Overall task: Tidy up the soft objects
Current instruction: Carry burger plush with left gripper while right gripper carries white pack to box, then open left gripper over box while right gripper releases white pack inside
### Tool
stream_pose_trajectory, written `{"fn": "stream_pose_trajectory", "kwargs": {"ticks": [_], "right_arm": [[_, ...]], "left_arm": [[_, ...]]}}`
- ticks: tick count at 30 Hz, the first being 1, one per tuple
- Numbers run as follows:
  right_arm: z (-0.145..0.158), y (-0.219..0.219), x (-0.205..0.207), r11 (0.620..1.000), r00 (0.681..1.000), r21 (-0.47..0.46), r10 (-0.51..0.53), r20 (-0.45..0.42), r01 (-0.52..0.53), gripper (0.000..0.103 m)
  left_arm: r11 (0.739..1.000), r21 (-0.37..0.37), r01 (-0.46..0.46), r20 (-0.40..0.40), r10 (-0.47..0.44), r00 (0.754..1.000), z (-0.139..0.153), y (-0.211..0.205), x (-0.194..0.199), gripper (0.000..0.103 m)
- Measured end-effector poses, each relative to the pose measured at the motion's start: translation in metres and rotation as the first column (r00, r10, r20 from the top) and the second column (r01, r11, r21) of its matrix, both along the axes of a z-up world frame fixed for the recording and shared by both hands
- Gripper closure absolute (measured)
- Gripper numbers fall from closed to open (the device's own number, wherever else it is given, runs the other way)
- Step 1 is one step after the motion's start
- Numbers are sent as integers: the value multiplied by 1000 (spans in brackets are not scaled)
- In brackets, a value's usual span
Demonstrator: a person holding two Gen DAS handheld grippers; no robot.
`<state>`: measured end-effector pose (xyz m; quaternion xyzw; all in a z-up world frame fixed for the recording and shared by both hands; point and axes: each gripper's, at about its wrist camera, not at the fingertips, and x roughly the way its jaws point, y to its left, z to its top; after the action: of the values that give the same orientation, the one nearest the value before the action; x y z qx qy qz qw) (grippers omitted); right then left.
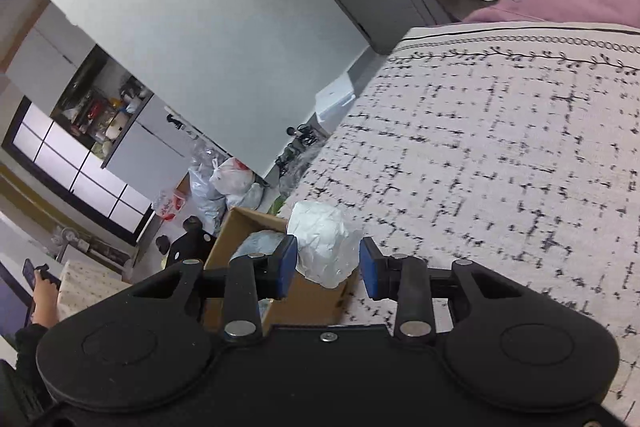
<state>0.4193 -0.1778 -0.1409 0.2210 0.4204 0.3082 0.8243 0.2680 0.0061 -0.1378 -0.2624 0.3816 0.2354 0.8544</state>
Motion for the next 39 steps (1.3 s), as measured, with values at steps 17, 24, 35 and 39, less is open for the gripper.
{"fn": "stream_pose_trajectory", "kwargs": {"ticks": [17, 24, 35, 39], "right_arm": [[5, 45, -12, 999, 998, 42, -9, 55, 6, 69], [-2, 69, -16, 1000, 999, 15, 23, 50, -23, 69], [-11, 92, -10, 999, 999, 7, 42, 33, -42, 63], [-14, 93, -8, 999, 999, 1, 47, 22, -47, 60]], "left_arm": [[999, -13, -48, 16, 48, 999, -1, 56, -3, 58], [998, -22, -57, 3, 57, 998, -11, 76, 6, 58], [998, -46, -44, -49, 42, 998, -24, 93, 22, 55], [996, -73, -41, -61, 36, 997, -26, 97, 27, 50]]}}
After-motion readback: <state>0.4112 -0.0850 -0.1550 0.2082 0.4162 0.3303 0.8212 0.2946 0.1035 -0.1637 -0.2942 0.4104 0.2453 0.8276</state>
